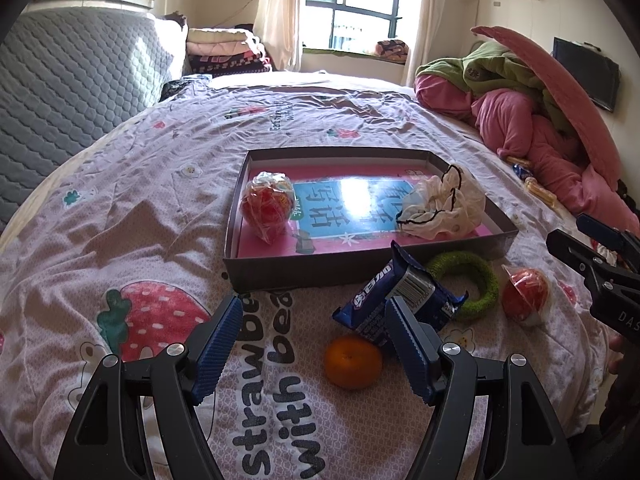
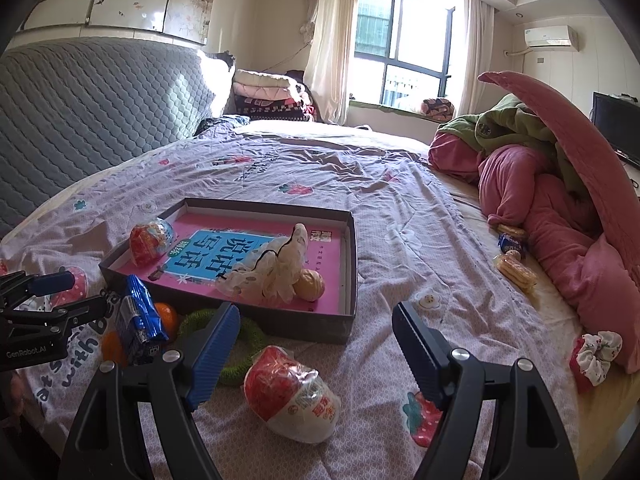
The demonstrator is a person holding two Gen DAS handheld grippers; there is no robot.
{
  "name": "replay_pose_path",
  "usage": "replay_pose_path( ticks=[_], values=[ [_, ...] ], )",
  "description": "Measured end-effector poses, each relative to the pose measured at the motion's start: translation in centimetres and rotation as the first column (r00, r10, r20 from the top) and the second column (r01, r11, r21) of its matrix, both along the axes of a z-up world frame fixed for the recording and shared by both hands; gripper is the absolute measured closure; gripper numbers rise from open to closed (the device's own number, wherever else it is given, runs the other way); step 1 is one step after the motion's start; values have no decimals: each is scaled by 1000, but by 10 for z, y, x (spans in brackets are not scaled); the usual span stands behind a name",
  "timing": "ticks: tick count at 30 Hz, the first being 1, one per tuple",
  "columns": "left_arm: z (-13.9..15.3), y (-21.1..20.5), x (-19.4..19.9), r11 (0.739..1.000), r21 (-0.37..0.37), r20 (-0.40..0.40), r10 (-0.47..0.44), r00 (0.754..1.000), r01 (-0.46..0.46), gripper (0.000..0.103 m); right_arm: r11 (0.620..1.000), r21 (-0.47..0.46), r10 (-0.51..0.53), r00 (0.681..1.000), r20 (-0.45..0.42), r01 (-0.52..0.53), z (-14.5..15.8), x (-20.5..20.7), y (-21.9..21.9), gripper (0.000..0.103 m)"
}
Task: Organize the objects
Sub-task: 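Move both open tools toward the orange and the green fuzzy ring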
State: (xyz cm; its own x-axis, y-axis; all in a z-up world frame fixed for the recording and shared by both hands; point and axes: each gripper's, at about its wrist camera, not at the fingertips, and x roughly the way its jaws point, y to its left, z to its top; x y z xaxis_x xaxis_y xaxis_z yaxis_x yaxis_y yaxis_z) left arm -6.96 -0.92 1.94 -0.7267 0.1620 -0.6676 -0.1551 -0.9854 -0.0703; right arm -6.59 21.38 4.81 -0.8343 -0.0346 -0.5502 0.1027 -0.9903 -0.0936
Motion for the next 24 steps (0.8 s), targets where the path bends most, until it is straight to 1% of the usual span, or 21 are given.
replay_pose_path(
  ticks=[13,24],
  values=[
    [-5,1,18,1000,6,14,-16,1000,16,28,1000,1,10,1000,20,-10,-8,16,-3,25],
    [-13,5,28,1000,-8,33,-29,999,29,28,1000,4,1,998,62,-1,-22,24,3,25]
  ],
)
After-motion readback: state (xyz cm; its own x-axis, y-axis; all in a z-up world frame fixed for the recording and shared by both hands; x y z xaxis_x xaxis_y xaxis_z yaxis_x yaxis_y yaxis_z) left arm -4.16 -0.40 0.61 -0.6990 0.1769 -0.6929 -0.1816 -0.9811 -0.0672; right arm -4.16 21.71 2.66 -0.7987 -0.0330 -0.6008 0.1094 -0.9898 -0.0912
